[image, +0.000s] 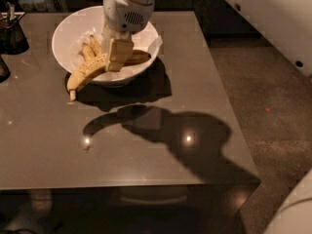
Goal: Pick banana from white bowl
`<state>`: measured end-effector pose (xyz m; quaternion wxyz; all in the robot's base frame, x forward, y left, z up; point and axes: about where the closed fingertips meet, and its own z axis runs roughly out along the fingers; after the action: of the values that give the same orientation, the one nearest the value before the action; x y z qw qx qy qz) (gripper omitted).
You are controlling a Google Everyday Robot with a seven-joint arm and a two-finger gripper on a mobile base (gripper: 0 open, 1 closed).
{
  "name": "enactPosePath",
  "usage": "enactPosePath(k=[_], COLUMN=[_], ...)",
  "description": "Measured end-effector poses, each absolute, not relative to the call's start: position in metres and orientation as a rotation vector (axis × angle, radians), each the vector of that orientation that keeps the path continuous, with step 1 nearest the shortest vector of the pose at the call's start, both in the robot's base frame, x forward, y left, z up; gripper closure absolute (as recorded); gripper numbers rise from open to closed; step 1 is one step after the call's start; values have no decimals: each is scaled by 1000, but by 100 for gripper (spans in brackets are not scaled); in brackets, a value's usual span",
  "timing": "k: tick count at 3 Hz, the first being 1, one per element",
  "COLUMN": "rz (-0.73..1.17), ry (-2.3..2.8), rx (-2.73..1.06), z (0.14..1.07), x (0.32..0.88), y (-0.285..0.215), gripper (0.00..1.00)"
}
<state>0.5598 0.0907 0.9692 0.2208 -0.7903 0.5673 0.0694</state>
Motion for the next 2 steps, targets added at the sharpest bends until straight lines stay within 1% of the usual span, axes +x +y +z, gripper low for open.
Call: enactPosePath(k=[2], rz=[271], ry=[1641], rx=[-2104], z=[956], x=[508], y=[83], gripper=[100])
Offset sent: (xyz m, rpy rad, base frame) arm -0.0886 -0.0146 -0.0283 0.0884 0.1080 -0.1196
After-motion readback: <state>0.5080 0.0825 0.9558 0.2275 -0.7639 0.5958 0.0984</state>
